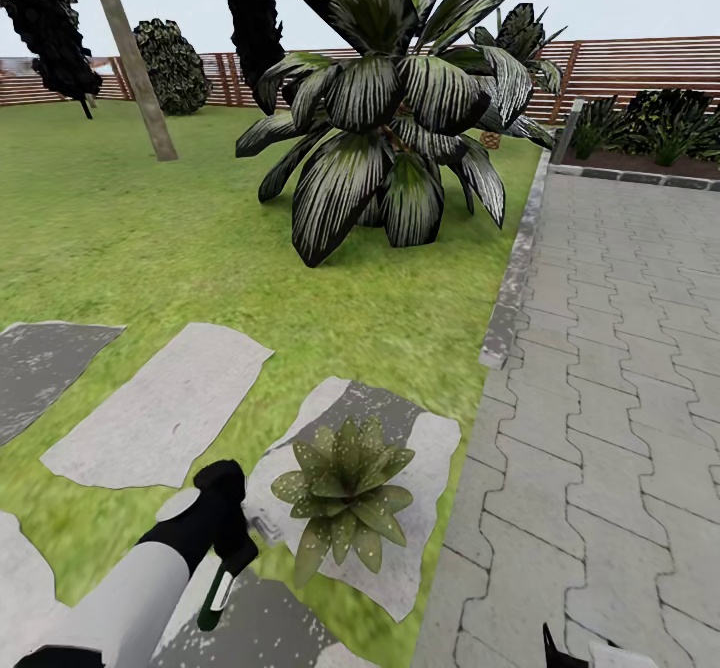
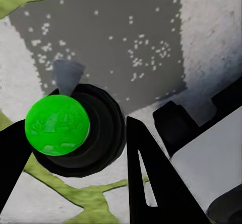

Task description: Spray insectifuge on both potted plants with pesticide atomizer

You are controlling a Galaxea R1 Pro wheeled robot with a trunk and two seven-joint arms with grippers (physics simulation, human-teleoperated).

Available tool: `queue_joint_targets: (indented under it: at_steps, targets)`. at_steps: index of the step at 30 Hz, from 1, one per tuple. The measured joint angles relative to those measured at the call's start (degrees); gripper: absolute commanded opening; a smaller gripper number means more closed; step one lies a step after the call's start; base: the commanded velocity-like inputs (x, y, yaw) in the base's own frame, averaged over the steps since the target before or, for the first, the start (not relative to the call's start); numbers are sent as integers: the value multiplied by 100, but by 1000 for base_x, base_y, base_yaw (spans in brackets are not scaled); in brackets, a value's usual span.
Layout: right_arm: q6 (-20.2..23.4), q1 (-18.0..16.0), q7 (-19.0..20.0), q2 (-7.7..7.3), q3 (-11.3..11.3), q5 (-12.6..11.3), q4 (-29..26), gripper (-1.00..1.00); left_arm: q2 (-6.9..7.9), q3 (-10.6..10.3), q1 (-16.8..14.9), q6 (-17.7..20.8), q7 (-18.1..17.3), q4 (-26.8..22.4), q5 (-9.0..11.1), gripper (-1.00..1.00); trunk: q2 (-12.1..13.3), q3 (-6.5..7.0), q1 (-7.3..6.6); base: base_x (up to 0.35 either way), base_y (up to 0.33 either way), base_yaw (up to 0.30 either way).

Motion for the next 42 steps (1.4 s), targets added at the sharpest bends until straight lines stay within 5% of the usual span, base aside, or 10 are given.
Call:
queue_joint_targets:
  at_steps: [4,7,16,24,29,33,39,42]
  targets:
    - [0,-1,0,3,0,0,0,100,144,18,6,-2,-3,0,-11,-100,0,0,0,0,0,0]
    - [0,0,0,1,0,-2,0,100,104,18,8,4,2,5,5,-100,0,0,0,0,0,0]
    - [0,0,0,6,0,-10,-7,100,84,17,14,12,14,66,512,-100,0,0,0,0,0,49]
    - [0,-1,0,6,0,-9,-8,100,145,25,23,7,27,652,522,-100,0,0,0,0,0,192]
    - [0,1,0,6,6,0,4,100,75,32,23,17,664,606,638,-100,0,0,1,-55,-36,2]
    - [0,0,0,6,8,1,6,100,73,18,23,7,750,576,1074,-100,0,0,3,-238,-136,0]
    - [0,0,1,6,6,-4,5,100,125,8,23,-40,770,518,1160,-100,0,0,3,-280,-50,157]
    - [0,2,0,6,4,-8,1,100,105,15,23,-395,843,536,1166,-100,0,0,2,-206,-1,130]
